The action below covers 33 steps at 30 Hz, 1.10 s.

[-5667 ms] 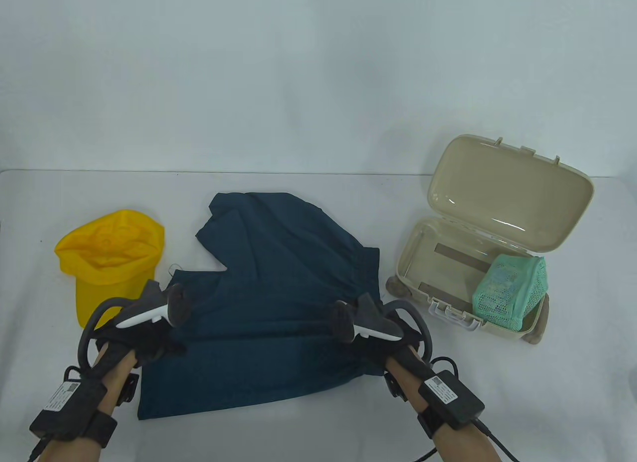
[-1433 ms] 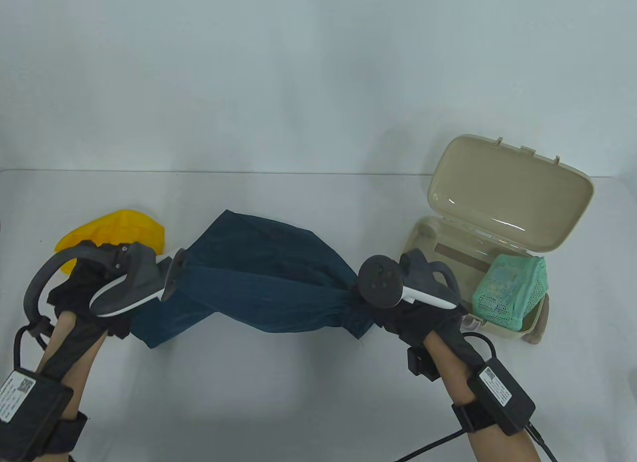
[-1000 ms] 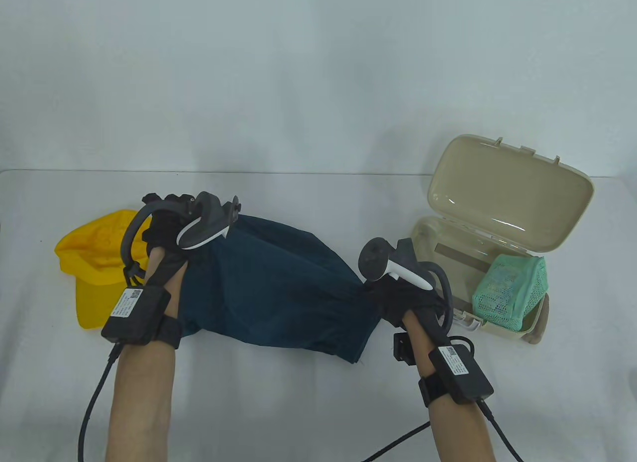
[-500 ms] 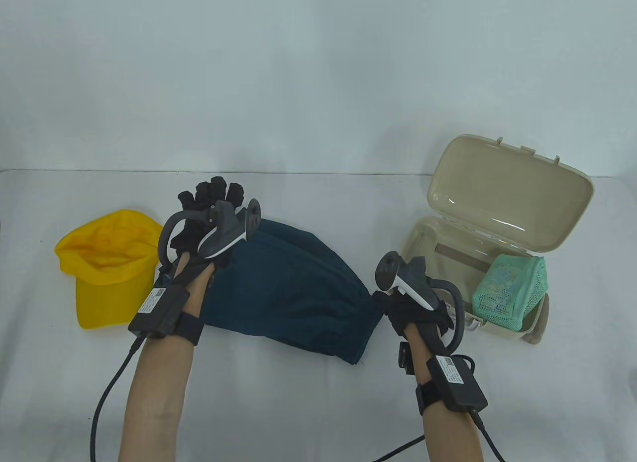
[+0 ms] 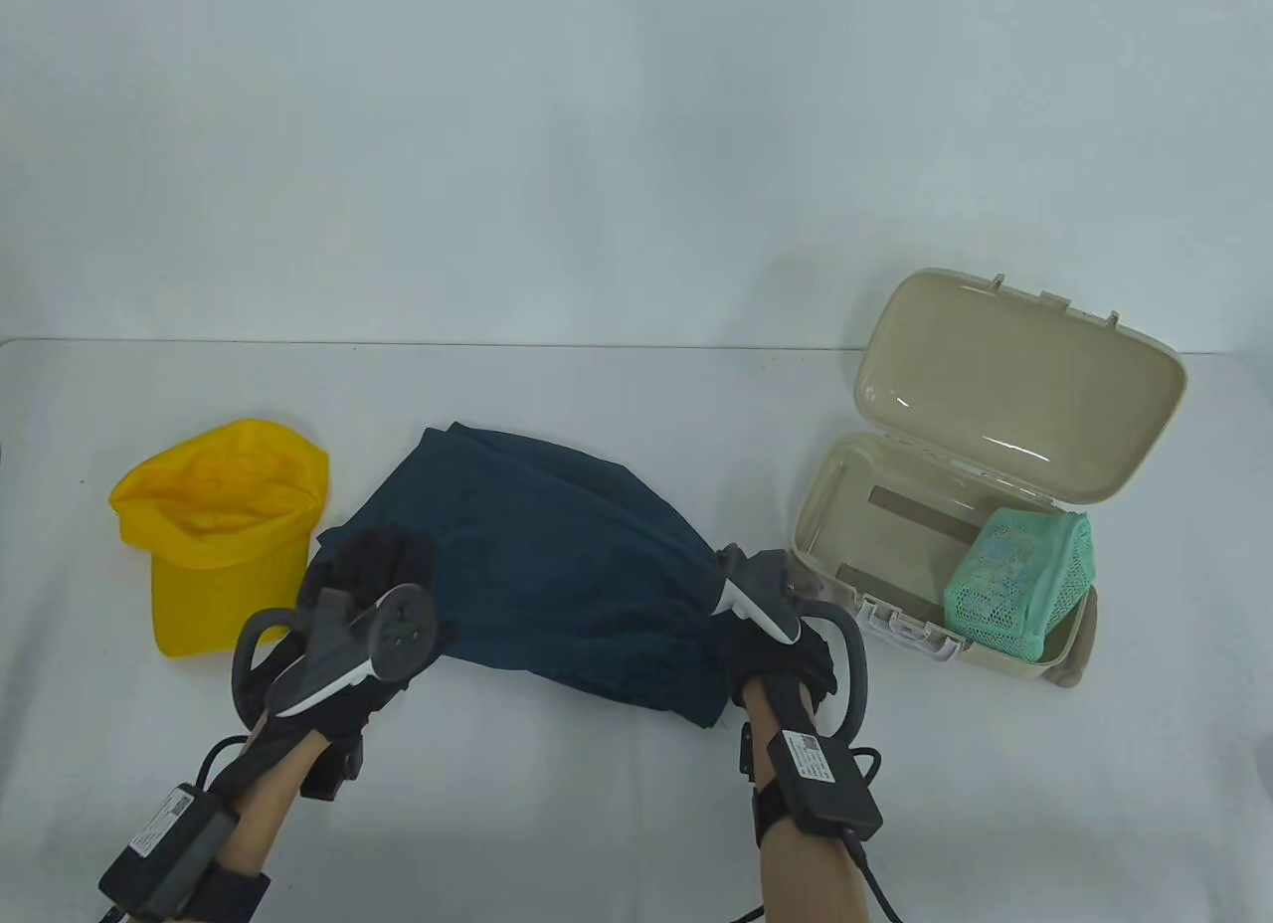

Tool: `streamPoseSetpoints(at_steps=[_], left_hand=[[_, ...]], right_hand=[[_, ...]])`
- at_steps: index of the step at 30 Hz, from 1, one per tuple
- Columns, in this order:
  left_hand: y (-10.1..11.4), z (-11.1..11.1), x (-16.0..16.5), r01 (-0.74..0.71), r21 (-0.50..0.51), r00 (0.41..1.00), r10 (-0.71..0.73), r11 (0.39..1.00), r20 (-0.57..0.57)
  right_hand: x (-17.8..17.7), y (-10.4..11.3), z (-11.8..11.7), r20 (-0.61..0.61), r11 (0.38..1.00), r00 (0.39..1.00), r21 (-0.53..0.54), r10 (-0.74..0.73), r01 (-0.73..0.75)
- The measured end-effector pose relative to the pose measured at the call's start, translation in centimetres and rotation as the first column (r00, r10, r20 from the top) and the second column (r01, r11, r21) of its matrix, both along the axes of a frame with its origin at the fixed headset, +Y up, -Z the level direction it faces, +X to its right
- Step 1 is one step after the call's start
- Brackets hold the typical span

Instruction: Pack suitcase

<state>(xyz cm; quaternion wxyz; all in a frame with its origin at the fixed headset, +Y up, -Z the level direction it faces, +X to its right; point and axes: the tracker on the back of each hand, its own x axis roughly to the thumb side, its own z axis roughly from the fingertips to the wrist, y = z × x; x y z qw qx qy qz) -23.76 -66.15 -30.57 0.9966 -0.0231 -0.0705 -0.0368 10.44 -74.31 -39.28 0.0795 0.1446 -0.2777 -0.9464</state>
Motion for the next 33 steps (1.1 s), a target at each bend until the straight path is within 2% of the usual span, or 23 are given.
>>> streamPoseSetpoints(at_steps=[5,9,13,21,23,25,27,29,31,33], left_hand=[[-0.4,1.3,-1.9,-0.108,0.004,0.994,0.108,0.994,-0.001],[-0.5,1.2,-2.3,-0.185,-0.01,0.983,0.185,0.983,-0.005],[0.0,1.3,-2.3,-0.22,0.008,0.975,0.22,0.976,0.014],[0.1,1.5,-3.3,-0.273,0.012,0.962,0.272,0.962,0.008],[0.1,1.6,-3.4,-0.289,0.009,0.957,0.289,0.957,0.008],[0.1,1.6,-3.4,-0.298,0.0,0.954,0.298,0.954,0.014],[0.0,1.6,-3.2,-0.284,0.002,0.959,0.284,0.959,0.017],[0.0,1.6,-3.2,-0.282,0.001,0.959,0.282,0.959,0.017],[0.0,1.6,-3.3,-0.282,0.001,0.959,0.282,0.959,0.012],[0.0,1.6,-3.4,-0.281,0.004,0.96,0.281,0.96,0.005]], right_hand=[[-1.6,-0.5,-0.9,0.045,0.994,0.995,-0.068,0.091,-0.088],[-1.8,-0.6,-1.8,0.125,0.987,0.991,-0.159,0.05,-0.03],[-2.8,-0.9,-2.0,0.167,0.983,0.985,-0.182,0.051,-0.02],[-2.3,-0.7,-1.2,0.271,0.993,0.961,-0.083,-0.054,0.08],[-2.1,-0.7,-0.8,0.311,0.991,0.941,0.017,-0.132,0.133],[-1.7,-0.3,-0.6,0.297,0.983,0.937,0.037,-0.184,0.181],[-1.0,0.3,-0.3,0.307,0.963,0.914,0.111,-0.267,0.244],[-0.4,1.6,-0.1,0.303,0.945,0.899,0.187,-0.316,0.269],[0.1,3.7,0.0,0.27,0.925,0.902,0.274,-0.337,0.264],[0.4,5.7,-0.2,0.223,0.917,0.915,0.301,-0.336,0.263]])
